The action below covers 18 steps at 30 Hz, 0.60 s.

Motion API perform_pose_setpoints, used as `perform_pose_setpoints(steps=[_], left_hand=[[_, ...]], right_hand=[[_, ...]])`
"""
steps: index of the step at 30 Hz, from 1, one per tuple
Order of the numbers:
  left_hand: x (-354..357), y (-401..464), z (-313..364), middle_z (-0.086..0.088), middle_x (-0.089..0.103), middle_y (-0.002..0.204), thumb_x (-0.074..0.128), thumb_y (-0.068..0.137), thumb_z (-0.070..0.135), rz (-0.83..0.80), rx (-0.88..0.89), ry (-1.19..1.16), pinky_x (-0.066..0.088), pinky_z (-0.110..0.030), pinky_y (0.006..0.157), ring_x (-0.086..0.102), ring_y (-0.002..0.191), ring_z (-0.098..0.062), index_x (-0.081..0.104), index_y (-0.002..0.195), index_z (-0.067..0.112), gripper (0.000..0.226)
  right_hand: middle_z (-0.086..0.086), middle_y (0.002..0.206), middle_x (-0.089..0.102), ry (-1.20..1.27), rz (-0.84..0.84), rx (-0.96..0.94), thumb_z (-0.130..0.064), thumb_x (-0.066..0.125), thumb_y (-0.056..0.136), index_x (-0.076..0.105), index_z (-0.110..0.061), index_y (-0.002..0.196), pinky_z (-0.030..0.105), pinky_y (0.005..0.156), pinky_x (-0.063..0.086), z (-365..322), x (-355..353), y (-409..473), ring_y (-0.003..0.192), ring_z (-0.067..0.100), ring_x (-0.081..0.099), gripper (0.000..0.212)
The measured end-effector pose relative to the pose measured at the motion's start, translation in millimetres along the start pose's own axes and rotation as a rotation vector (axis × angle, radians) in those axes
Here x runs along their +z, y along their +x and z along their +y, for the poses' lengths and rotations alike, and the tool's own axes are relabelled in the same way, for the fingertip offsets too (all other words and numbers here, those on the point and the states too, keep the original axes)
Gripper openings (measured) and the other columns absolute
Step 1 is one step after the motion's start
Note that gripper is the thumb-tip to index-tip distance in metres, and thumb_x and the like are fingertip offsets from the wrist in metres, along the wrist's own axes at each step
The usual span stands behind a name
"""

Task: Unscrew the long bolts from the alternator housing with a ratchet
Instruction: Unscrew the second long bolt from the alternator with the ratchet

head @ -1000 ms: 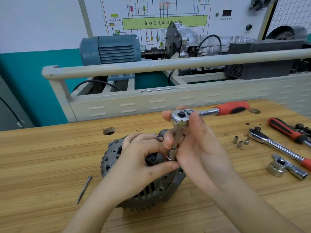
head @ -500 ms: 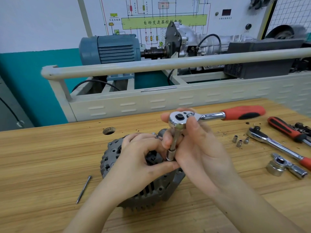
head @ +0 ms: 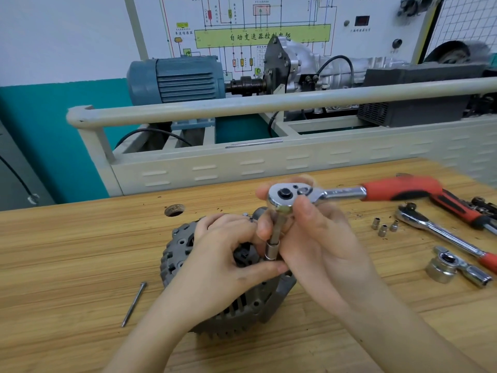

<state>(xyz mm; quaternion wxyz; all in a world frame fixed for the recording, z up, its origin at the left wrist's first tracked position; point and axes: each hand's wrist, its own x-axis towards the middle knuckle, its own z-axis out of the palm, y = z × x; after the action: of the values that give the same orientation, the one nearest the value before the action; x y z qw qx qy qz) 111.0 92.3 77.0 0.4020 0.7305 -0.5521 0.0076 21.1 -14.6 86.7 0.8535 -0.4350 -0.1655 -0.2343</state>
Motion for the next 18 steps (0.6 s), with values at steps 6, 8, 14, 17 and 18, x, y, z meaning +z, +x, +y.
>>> perform_pose_setpoints(steps=[6, 8, 14, 17, 18], left_hand=[[-3.7, -0.5, -1.7, 0.03, 0.053, 0.107, 0.057, 0.061, 0.061, -0.045, 0.046, -0.007, 0.006, -0.008, 0.102, 0.033, 0.112, 0.02, 0.072, 0.087, 0.024, 0.047], [-3.1, -0.3, -2.0, 0.028, 0.057, 0.101, 0.058, 0.062, 0.06, -0.039, 0.042, 0.005, 0.008, -0.012, 0.103, 0.038, 0.111, 0.016, 0.072, 0.083, 0.024, 0.044], [0.2, 0.1, 0.9, 0.013, 0.059, 0.092, 0.052, 0.058, 0.065, 0.014, -0.008, 0.023, 0.012, -0.013, 0.101, 0.045, 0.1, 0.009, 0.059, 0.065, 0.023, 0.042], [-1.6, -0.2, 0.0, 0.017, 0.063, 0.093, 0.051, 0.06, 0.065, -0.006, 0.006, 0.014, 0.012, -0.019, 0.105, 0.044, 0.105, 0.011, 0.066, 0.072, 0.023, 0.046], [-2.6, -0.1, -0.6, 0.018, 0.064, 0.094, 0.051, 0.061, 0.065, -0.023, 0.015, 0.013, 0.012, -0.022, 0.106, 0.043, 0.108, 0.01, 0.069, 0.078, 0.023, 0.049]], right_hand=[[0.002, 0.091, 0.07, 0.027, 0.02, 0.047, -0.04, 0.07, 0.072, 0.069, -0.017, 0.093, 0.025, 0.066, 0.051, -1.1, -3.5, 3.7, 0.065, 0.012, 0.063, 0.032], [0.003, 0.09, 0.07, 0.064, 0.018, 0.055, -0.039, 0.072, 0.071, 0.07, -0.018, 0.092, 0.025, 0.066, 0.051, -1.5, -4.1, 3.8, 0.065, 0.012, 0.063, 0.031], [0.005, 0.082, 0.068, 0.015, 0.047, -0.01, -0.029, 0.083, 0.059, 0.067, -0.019, 0.083, 0.025, 0.064, 0.051, 0.9, -1.3, 1.3, 0.065, 0.013, 0.062, 0.03], [0.004, 0.088, 0.069, 0.007, 0.035, -0.01, -0.031, 0.08, 0.063, 0.067, -0.017, 0.086, 0.026, 0.066, 0.051, -0.1, -1.3, 1.7, 0.066, 0.013, 0.062, 0.029], [0.004, 0.089, 0.07, 0.007, 0.036, -0.004, -0.033, 0.078, 0.065, 0.067, -0.015, 0.087, 0.026, 0.066, 0.051, -0.4, -1.4, 2.1, 0.065, 0.013, 0.062, 0.031]])
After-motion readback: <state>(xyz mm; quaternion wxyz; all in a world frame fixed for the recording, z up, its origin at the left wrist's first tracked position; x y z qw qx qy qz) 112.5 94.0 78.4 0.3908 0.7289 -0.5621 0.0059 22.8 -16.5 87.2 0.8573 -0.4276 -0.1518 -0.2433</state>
